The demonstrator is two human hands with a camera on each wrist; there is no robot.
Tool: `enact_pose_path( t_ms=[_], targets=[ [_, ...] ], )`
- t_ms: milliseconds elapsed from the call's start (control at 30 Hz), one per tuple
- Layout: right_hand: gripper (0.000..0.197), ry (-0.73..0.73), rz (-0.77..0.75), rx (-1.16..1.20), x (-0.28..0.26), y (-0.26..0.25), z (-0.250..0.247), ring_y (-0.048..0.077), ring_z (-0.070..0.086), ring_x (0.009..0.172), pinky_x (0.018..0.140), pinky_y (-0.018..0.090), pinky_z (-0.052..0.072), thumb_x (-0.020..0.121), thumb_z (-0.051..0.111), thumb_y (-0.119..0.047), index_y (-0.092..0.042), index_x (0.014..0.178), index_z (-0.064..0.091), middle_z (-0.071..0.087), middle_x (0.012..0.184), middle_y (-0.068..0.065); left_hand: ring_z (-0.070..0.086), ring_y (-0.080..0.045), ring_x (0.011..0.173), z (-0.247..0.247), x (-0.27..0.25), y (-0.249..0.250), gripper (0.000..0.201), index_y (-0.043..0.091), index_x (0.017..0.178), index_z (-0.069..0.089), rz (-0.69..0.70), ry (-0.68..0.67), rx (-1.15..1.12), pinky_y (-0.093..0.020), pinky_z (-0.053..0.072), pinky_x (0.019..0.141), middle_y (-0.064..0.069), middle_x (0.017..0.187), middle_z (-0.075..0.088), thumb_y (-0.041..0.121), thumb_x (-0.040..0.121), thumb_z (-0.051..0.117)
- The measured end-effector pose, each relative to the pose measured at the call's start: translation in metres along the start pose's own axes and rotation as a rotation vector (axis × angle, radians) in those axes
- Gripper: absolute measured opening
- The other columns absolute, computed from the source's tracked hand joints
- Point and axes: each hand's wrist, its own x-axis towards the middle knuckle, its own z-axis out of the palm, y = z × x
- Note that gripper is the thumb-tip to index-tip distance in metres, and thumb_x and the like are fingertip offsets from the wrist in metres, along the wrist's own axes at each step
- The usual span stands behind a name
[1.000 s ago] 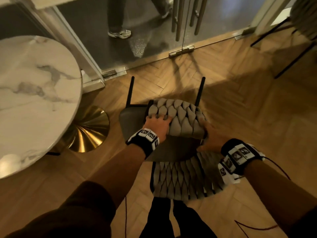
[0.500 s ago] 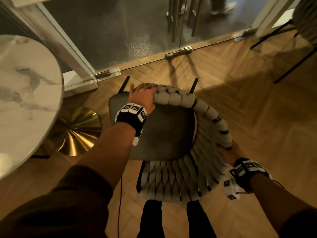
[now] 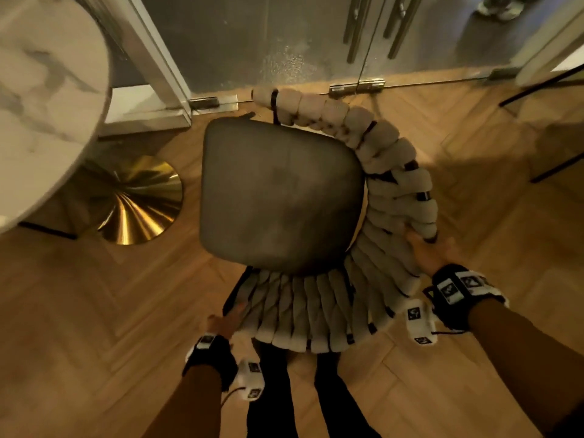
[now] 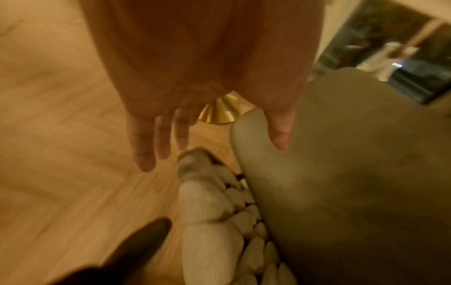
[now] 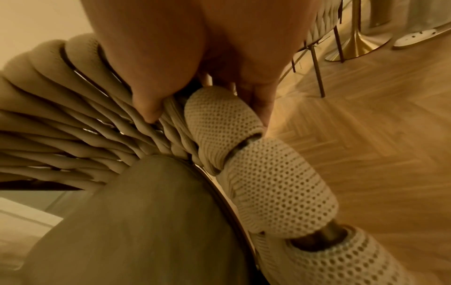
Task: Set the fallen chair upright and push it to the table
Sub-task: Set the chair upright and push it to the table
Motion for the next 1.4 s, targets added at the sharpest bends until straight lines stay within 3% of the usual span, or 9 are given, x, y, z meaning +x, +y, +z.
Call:
enact_pose_path(
  t_ms=[133, 300, 433, 700, 867, 1100, 1267, 1333, 1400],
  targets=[
    [0.088, 0.063, -0.011, 0.185, 0.023, -0.008, -0.002, 0.030, 0.063, 0.106, 0.094, 0.045, 0.053, 0.060, 0.069, -0.082, -0.025, 0.126, 0.063, 0.066, 0.121, 0.003, 0.070, -0.039, 0.094, 0.034, 0.072, -0.006, 0.080, 0.006, 0.135, 0.061, -0.009, -0.036, -0.275, -0.044, 0.058, 0.067, -0.019, 0.121, 0.071, 0.057, 0.077, 0.082],
    [0.074, -0.031, -0.160, 0.241, 0.021, 0.043, 0.027, 0.025, 0.064, 0.111, 0.086, 0.049, 0.056, 0.063, 0.082, -0.064, -0.039, 0.127, 0.055, 0.066, 0.124, -0.007, 0.072, -0.040, 0.095, 0.041, 0.056, 0.032, 0.047, 0.003, 0.122, 0.070, 0.070, -0.139, -0.428, -0.038, 0.058, 0.066, -0.020, 0.117, 0.074, 0.025, 0.082, 0.080],
    [0.033, -0.209, 0.092, 0.356, 0.024, 0.085, 0.067, 0.033, 0.067, 0.100, 0.078, 0.051, 0.059, 0.075, 0.084, -0.033, -0.033, 0.103, 0.069, 0.070, 0.114, 0.004, 0.064, -0.030, 0.115, 0.044, 0.034, 0.042, 0.051, -0.001, 0.128, 0.062, 0.100, -0.173, -0.557, -0.041, 0.058, 0.083, -0.011, 0.130, 0.065, 0.014, 0.082, 0.078],
    [0.048, -0.196, 0.119, 0.235, 0.075, 0.115, 0.055, 0.035, 0.075, 0.086, 0.073, 0.059, 0.062, 0.049, 0.086, -0.035, -0.024, 0.094, 0.076, 0.077, 0.100, 0.010, 0.074, -0.041, 0.084, 0.054, -0.012, 0.013, 0.027, 0.006, 0.114, 0.072, 0.146, -0.029, -0.633, -0.032, 0.060, 0.046, -0.024, 0.103, 0.076, 0.008, 0.088, 0.065],
    [0.064, -0.247, 0.093, 0.248, 0.070, 0.070, 0.055, 0.039, 0.073, 0.089, 0.078, 0.060, 0.061, 0.043, 0.080, -0.024, -0.008, 0.104, 0.072, 0.076, 0.102, 0.017, 0.075, -0.044, 0.088, 0.043, -0.014, 0.016, 0.020, 0.008, 0.094, 0.081, 0.138, 0.040, -0.671, -0.053, 0.064, 0.075, -0.023, 0.095, 0.080, 0.015, 0.078, 0.071],
    [0.026, -0.261, 0.128, 0.185, 0.080, 0.018, 0.064, 0.039, 0.070, 0.090, 0.085, 0.059, 0.058, 0.078, 0.075, -0.004, -0.003, 0.102, 0.066, 0.070, 0.098, 0.022, 0.070, -0.044, 0.090, 0.028, -0.014, 0.049, 0.016, 0.007, 0.083, 0.071, 0.129, 0.128, -0.580, -0.063, 0.059, 0.091, -0.024, 0.092, 0.073, 0.023, 0.082, 0.066],
    [0.039, -0.303, 0.136, 0.161, 0.076, 0.006, 0.056, 0.037, 0.069, 0.090, 0.086, 0.055, 0.058, 0.072, 0.083, -0.019, -0.009, 0.107, 0.066, 0.070, 0.108, 0.019, 0.070, -0.044, 0.093, 0.023, -0.029, 0.062, 0.040, 0.003, 0.112, 0.071, 0.105, 0.138, -0.499, -0.064, 0.058, 0.095, -0.021, 0.094, 0.071, 0.029, 0.082, 0.068],
    [0.031, -0.316, 0.038, 0.080, 0.058, -0.002, 0.052, 0.031, 0.066, 0.093, 0.082, 0.047, 0.056, 0.083, 0.078, -0.026, -0.015, 0.109, 0.065, 0.068, 0.113, 0.013, 0.063, -0.044, 0.112, 0.021, -0.041, 0.064, 0.063, 0.004, 0.143, 0.052, 0.159, 0.174, -0.385, -0.058, 0.049, 0.108, -0.020, 0.119, 0.067, 0.030, 0.088, 0.069],
    [0.069, -0.255, -0.103, 0.008, 0.039, 0.001, 0.049, 0.035, 0.058, 0.116, 0.088, 0.046, 0.052, 0.081, 0.080, -0.034, -0.014, 0.138, 0.048, 0.056, 0.138, 0.013, 0.042, -0.045, 0.141, 0.017, -0.058, 0.058, 0.087, 0.015, 0.162, 0.016, 0.342, 0.339, -0.132, -0.058, 0.038, 0.116, -0.017, 0.160, 0.038, 0.029, 0.094, 0.068]
  ],
)
